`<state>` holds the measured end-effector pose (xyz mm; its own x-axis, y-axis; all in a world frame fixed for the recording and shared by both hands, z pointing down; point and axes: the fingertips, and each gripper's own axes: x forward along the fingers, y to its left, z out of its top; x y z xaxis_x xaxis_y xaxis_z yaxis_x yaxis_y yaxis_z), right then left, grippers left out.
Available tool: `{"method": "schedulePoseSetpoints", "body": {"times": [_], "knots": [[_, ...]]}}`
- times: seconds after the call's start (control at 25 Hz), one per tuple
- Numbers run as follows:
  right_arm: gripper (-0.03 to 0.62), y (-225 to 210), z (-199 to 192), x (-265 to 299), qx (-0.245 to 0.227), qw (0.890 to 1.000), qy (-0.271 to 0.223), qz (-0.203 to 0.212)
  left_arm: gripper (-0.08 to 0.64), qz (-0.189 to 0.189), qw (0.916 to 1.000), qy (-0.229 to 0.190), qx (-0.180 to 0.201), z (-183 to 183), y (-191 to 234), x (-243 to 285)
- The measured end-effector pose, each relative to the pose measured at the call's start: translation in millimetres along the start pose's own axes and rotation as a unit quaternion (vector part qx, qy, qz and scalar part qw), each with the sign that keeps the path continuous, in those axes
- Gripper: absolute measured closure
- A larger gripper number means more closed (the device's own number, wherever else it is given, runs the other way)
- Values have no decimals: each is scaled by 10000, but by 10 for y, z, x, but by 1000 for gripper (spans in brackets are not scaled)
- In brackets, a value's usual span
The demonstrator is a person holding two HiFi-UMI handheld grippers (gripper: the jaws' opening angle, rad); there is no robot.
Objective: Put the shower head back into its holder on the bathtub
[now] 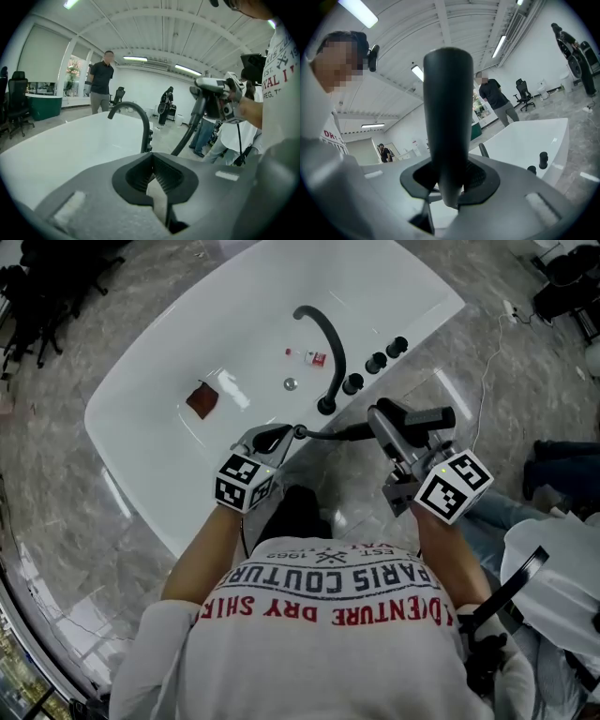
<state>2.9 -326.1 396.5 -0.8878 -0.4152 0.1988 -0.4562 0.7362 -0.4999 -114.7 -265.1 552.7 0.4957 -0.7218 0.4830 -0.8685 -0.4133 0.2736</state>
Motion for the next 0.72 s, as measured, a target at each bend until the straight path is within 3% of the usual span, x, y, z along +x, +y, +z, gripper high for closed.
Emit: {"method": "schedulePoseSetpoints", "body": {"times": [0.32, 0.72], "knots": [[485, 44, -291, 282, -696, 9964, 476, 130, 558, -22, 9979, -643, 11, 567, -159, -421], [483, 4, -860, 743, -1385, 9838, 1118, 226, 558, 39, 9957, -921, -33, 708, -190, -854]]}}
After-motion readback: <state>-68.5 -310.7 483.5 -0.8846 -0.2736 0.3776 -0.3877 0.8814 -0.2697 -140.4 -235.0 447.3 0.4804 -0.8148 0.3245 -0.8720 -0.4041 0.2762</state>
